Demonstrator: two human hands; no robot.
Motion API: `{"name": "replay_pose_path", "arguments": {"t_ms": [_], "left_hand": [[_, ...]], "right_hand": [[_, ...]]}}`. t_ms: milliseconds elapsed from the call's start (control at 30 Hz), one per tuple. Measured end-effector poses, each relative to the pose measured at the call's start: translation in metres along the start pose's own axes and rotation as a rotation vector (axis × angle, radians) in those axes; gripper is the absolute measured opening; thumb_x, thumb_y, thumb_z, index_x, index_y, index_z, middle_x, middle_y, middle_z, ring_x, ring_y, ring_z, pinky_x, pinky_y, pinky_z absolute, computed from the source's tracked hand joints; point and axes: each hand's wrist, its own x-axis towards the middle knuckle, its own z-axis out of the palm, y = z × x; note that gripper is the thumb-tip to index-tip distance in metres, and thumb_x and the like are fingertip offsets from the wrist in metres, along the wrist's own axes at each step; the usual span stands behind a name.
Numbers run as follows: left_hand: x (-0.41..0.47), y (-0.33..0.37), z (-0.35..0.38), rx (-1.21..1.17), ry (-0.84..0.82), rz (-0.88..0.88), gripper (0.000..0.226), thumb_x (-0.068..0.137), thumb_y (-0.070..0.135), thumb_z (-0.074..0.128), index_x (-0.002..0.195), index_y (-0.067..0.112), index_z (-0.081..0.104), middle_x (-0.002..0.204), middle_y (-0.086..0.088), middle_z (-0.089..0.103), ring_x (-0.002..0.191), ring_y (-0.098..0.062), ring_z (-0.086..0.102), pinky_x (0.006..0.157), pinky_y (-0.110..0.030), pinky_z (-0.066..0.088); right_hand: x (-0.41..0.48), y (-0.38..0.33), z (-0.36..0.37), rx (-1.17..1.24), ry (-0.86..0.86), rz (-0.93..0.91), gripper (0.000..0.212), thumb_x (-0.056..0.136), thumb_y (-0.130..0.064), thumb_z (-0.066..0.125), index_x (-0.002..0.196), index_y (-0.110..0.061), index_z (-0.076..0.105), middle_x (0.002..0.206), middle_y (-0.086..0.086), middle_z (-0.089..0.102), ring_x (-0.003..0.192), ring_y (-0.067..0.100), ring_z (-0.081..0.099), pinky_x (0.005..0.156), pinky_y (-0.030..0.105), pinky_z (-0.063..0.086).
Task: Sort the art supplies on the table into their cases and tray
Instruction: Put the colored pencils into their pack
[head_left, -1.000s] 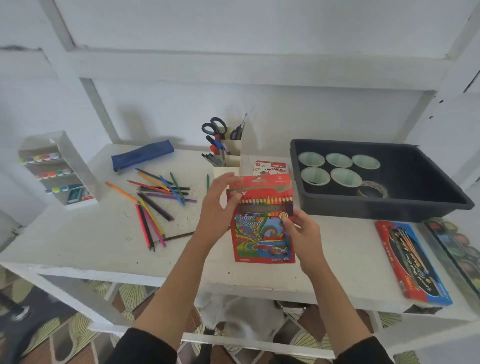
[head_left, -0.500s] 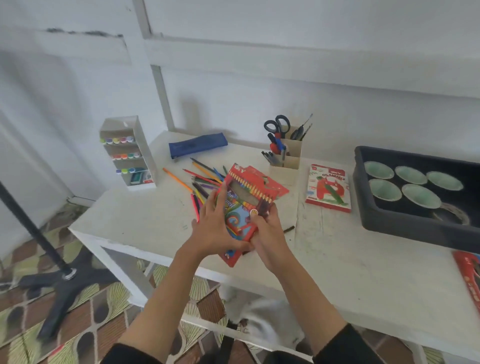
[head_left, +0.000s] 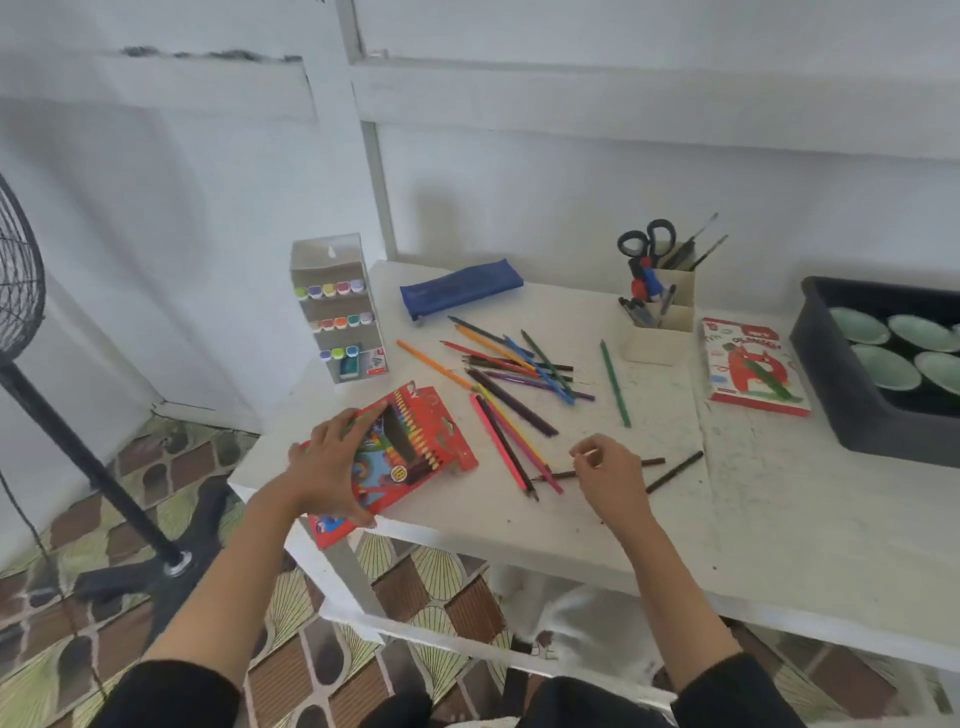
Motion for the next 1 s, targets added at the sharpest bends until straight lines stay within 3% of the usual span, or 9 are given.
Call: {"name": "replay_pose_path", "arguments": {"t_ms": [100, 233, 300, 367, 433, 533, 633, 800, 1000], "left_hand": [[0.008, -0.015, -0.005, 0.059, -0.063, 0.075, 0.139, 0.051, 0.056, 0.085, 0.143, 0.044, -0.018, 0.156, 0.000, -0.001, 0.142, -0.028, 0.013, 0.112, -0.058, 0.020], [0.027, -0.021, -0.011, 0.123, -0.127, 0.200, 0.136, 0.050, 0.059, 0.084, 0.131, 0.056, -0.026, 0.156, 0.002, -0.001, 0.143, -0.027, 0.010, 0.113, -0.058, 0.018], [0.037, -0.018, -0.015, 0.160, -0.164, 0.249, 0.132, 0.053, 0.058, 0.083, 0.128, 0.057, -0.026, 0.157, 0.002, -0.001, 0.143, -0.026, 0.009, 0.114, -0.057, 0.017], [0.047, -0.014, -0.018, 0.189, -0.210, 0.288, 0.129, 0.055, 0.057, 0.083, 0.129, 0.055, -0.023, 0.157, 0.002, -0.001, 0.144, -0.026, 0.008, 0.115, -0.056, 0.016], [0.055, -0.013, -0.020, 0.207, -0.248, 0.314, 0.128, 0.055, 0.058, 0.082, 0.130, 0.055, -0.021, 0.158, 0.002, -0.001, 0.144, -0.026, 0.009, 0.115, -0.056, 0.017], [0.062, -0.016, -0.020, 0.219, -0.267, 0.338, 0.126, 0.055, 0.060, 0.080, 0.129, 0.056, -0.021, 0.158, 0.003, -0.003, 0.145, -0.026, 0.007, 0.115, -0.055, 0.015], [0.063, -0.021, -0.016, 0.204, -0.249, 0.356, 0.124, 0.057, 0.061, 0.079, 0.129, 0.053, -0.021, 0.159, 0.004, -0.009, 0.147, -0.024, -0.003, 0.116, -0.056, 0.007], [0.064, -0.033, -0.009, 0.082, -0.204, 0.319, 0.127, 0.056, 0.061, 0.081, 0.135, 0.050, -0.018, 0.159, 0.004, -0.013, 0.147, -0.021, -0.012, 0.114, -0.063, 0.000], [0.060, -0.044, -0.003, 0.033, -0.171, 0.189, 0.131, 0.058, 0.057, 0.083, 0.148, 0.038, -0.009, 0.159, 0.001, -0.009, 0.146, -0.024, -0.008, 0.111, -0.065, 0.007]], "right_hand": [[-0.007, 0.019, -0.009, -0.162, 0.111, 0.179, 0.016, 0.093, -0.018, 0.051, 0.106, -0.009, 0.053, 0.086, 0.007, 0.059, 0.069, 0.020, 0.054, 0.054, 0.028, 0.038], [-0.025, 0.034, -0.008, -0.218, 0.137, 0.393, 0.059, 0.096, -0.026, 0.047, 0.143, 0.000, 0.021, 0.126, 0.020, 0.050, 0.104, 0.035, 0.055, 0.074, 0.037, 0.043], [-0.029, 0.037, -0.005, -0.208, 0.167, 0.464, 0.046, 0.096, -0.027, 0.046, 0.130, 0.002, 0.035, 0.118, 0.019, 0.053, 0.099, 0.036, 0.055, 0.072, 0.036, 0.042], [-0.032, 0.037, -0.005, -0.212, 0.207, 0.483, 0.024, 0.093, -0.022, 0.047, 0.103, -0.001, 0.049, 0.094, 0.013, 0.058, 0.075, 0.027, 0.055, 0.061, 0.031, 0.039], [-0.032, 0.036, -0.008, -0.205, 0.231, 0.502, 0.014, 0.089, -0.015, 0.048, 0.083, -0.003, 0.050, 0.075, 0.009, 0.054, 0.058, 0.019, 0.046, 0.052, 0.026, 0.035], [-0.031, 0.034, -0.013, -0.189, 0.247, 0.533, 0.021, 0.087, -0.010, 0.050, 0.067, -0.008, 0.042, 0.066, 0.005, 0.047, 0.054, 0.018, 0.041, 0.049, 0.023, 0.029], [-0.030, 0.033, -0.015, -0.146, 0.298, 0.533, 0.024, 0.086, -0.008, 0.051, 0.065, -0.008, 0.039, 0.065, 0.005, 0.044, 0.054, 0.019, 0.040, 0.052, 0.024, 0.029], [-0.032, 0.028, -0.011, -0.065, 0.334, 0.427, 0.020, 0.092, -0.016, 0.049, 0.081, -0.001, 0.056, 0.073, 0.010, 0.067, 0.056, 0.020, 0.060, 0.056, 0.029, 0.047], [-0.032, -0.007, 0.011, -0.098, 0.119, 0.128, 0.008, 0.094, -0.028, 0.055, 0.093, -0.021, 0.058, 0.065, -0.012, 0.064, 0.058, 0.006, 0.057, 0.054, 0.025, 0.042]]}}
